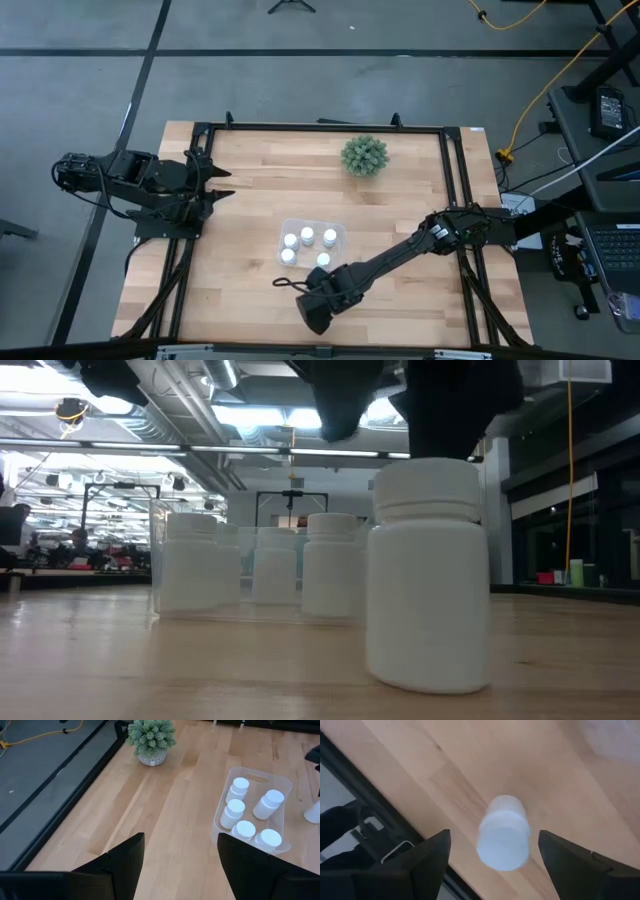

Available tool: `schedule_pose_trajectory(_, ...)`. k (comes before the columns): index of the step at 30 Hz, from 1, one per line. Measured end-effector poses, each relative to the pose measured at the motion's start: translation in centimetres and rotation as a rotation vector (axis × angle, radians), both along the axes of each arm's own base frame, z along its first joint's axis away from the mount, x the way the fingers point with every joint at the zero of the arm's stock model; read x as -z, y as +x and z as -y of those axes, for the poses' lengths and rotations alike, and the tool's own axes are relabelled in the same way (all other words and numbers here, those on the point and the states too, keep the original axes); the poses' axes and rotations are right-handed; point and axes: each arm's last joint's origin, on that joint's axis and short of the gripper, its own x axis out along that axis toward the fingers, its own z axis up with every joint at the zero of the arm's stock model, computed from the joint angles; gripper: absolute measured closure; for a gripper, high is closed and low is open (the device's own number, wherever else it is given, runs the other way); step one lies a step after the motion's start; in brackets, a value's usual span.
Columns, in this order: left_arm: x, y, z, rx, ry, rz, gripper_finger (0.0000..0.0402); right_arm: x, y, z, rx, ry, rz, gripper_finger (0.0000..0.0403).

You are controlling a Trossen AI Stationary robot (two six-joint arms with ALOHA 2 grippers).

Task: Pick and place pill bottles into a basket
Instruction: Put the white medicine bottle into the transparent bin

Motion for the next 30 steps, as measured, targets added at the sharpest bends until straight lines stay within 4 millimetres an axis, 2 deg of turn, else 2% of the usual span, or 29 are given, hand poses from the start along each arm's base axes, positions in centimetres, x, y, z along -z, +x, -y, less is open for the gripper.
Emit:
schedule_pose_trajectory(16, 0.0, 0.0, 0.0, 0.004, 0.006, -0.002, 0.0158, 0.1, -0.5, 0.0, 0.000, -0.044, -0.031, 0.0102)
schedule_pose_trajectory(30, 0.0, 0.0, 0.0, 0.004, 0.005, -0.001, 0.0158, 2.9, -0.1, -0.9, -0.042, -0.055, -0.059, 0.0102)
